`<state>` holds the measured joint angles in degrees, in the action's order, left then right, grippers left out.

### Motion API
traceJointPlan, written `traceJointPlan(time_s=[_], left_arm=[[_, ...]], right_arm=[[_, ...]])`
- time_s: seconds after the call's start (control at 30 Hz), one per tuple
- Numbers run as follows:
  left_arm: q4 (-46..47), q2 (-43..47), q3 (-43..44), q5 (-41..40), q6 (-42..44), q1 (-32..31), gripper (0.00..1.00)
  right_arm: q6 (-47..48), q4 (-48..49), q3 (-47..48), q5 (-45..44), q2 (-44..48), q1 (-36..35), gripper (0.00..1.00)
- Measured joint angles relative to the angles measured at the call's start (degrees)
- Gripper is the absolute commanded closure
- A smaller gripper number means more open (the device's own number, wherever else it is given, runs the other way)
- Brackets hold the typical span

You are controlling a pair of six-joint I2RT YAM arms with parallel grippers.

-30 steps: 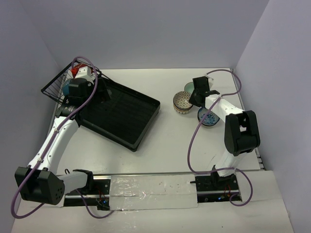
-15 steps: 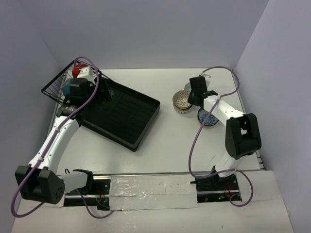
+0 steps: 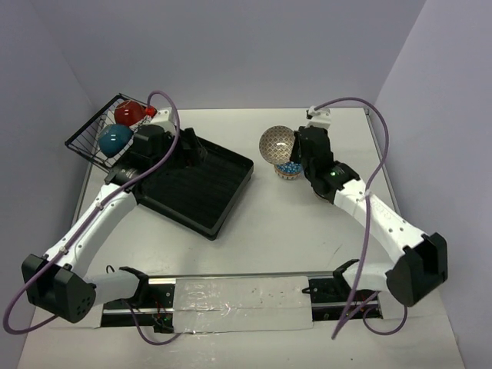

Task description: Load the bowls into the dish rack

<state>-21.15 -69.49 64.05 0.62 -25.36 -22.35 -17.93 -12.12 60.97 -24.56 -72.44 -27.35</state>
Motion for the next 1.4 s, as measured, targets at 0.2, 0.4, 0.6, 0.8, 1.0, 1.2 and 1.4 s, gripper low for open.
traceJointPlan(time_s=[0.2,0.4,0.6,0.8,1.0,1.2,1.4], left_arm=[[0.9,-3.3,3.5,-0.7,-1.6,-6.4,0.11],[1.6,-6.6,5.5,-3.8,-2.3,-12.6,0.19],[1.3,-10.0,8.5,-8.0,-1.9,-17.5,0.26],[0.1,-12.8,11.9,-11.6,-1.3,-19.1,0.31],[-0.1,-13.2,12.2,-13.0,-1.3,-19.3,0.33],[-0.2,-11.8,12.1,-15.1,-1.3,-19.8,0.33],[0.1,-8.9,12.1,-17.0,-0.9,-20.2,0.34]], right_arm=[[1.6,3.9,-3.7,0.6,6.5,-7.0,1.00],[2.9,4.3,-4.1,0.8,6.8,-10.8,1.00],[3.5,5.0,-4.2,-0.7,6.8,-12.5,1.00],[4.3,5.1,-4.3,-3.3,6.8,-13.7,1.00],[4.5,5.3,-4.3,-4.2,6.8,-14.4,1.00],[4.5,5.3,-4.3,-5.0,6.5,-14.8,1.00],[4.3,5.3,-4.3,-5.0,5.4,-15.0,1.00]])
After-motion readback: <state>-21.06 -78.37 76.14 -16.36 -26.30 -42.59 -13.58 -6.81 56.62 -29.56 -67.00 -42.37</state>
